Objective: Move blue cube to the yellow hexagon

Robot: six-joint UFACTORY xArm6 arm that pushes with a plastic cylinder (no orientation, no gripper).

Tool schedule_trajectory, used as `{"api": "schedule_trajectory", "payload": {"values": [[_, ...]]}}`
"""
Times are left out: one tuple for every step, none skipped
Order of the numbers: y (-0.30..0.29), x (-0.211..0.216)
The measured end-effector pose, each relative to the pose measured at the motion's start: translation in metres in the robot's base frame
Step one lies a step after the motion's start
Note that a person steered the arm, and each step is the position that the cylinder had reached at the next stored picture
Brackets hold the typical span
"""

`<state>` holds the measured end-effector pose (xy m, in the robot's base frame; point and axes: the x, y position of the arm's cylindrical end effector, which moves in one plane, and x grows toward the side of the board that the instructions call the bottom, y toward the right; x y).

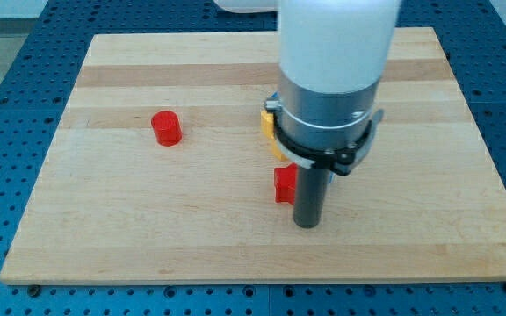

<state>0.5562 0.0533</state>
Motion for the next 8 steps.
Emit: {"api": "schedule_trajectory", "payload": {"values": [[0.004,-0.007],[0.010,-0.018],[0.012,-0.028],[0.012,-0.035],[0.012,-0.036],[0.014,-0.037],[0.020,-0.042],[0.024,-0.047]]}}
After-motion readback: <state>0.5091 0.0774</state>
